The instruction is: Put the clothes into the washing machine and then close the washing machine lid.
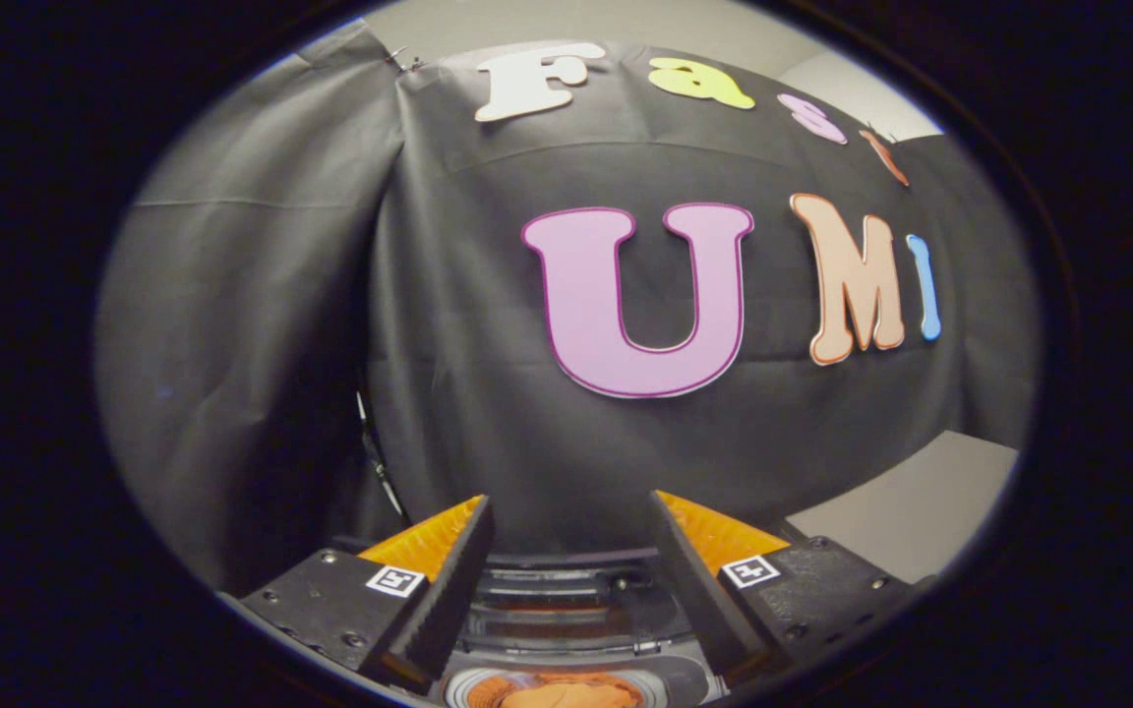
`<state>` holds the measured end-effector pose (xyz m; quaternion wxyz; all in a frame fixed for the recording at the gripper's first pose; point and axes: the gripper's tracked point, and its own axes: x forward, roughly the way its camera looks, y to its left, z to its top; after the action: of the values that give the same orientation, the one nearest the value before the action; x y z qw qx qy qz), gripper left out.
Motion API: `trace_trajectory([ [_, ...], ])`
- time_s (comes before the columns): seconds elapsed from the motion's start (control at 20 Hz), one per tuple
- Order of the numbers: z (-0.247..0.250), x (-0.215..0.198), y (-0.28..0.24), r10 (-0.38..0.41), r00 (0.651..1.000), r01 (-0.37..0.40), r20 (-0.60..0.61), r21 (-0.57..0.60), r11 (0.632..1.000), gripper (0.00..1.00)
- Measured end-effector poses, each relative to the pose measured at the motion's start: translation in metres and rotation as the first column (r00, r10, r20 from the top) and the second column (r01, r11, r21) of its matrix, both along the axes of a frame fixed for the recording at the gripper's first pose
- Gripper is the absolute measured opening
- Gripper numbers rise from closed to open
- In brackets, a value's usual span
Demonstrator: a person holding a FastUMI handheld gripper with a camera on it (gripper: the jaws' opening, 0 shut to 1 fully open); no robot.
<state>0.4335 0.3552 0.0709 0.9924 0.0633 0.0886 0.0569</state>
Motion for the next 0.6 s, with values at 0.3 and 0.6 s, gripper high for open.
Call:
trace_trajectory([
  [0.3, -0.037, 0.038, 0.033, -0.001, 0.999, 0.0, -0.052, -0.027, 1.0, 0.95],
  [0.6, -0.079, 0.062, 0.052, 0.001, 0.996, -0.005, -0.091, -0.051, 0.999, 0.96],
])
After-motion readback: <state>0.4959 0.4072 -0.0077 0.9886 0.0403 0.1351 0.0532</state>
